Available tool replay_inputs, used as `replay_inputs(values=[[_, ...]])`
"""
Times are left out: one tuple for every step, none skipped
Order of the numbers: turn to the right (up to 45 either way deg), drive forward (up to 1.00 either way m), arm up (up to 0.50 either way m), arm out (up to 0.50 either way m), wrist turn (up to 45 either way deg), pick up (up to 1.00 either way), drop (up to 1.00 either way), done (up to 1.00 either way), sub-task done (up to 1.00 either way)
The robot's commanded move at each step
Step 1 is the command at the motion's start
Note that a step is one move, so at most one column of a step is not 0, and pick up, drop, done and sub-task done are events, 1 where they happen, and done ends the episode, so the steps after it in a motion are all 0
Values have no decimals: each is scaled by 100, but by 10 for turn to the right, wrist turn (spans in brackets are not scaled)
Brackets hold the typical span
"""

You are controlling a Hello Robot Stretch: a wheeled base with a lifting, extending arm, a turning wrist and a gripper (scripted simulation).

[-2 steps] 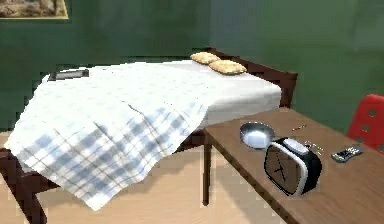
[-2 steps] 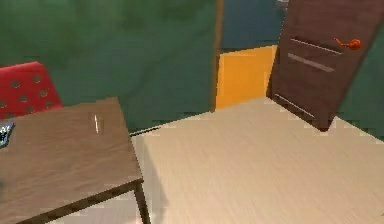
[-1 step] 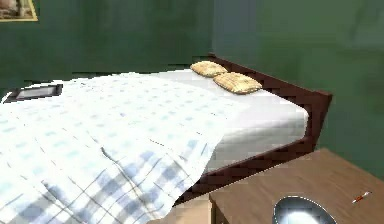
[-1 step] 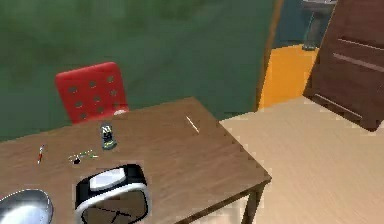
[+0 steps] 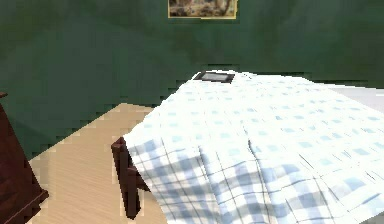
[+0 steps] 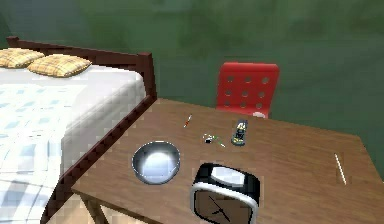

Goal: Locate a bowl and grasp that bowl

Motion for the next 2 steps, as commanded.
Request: replay_inputs(values=[[0, 0, 50, 0, 0, 0, 0, 0, 0], [0, 0, 36, 0, 0, 0, 0, 0, 0]])
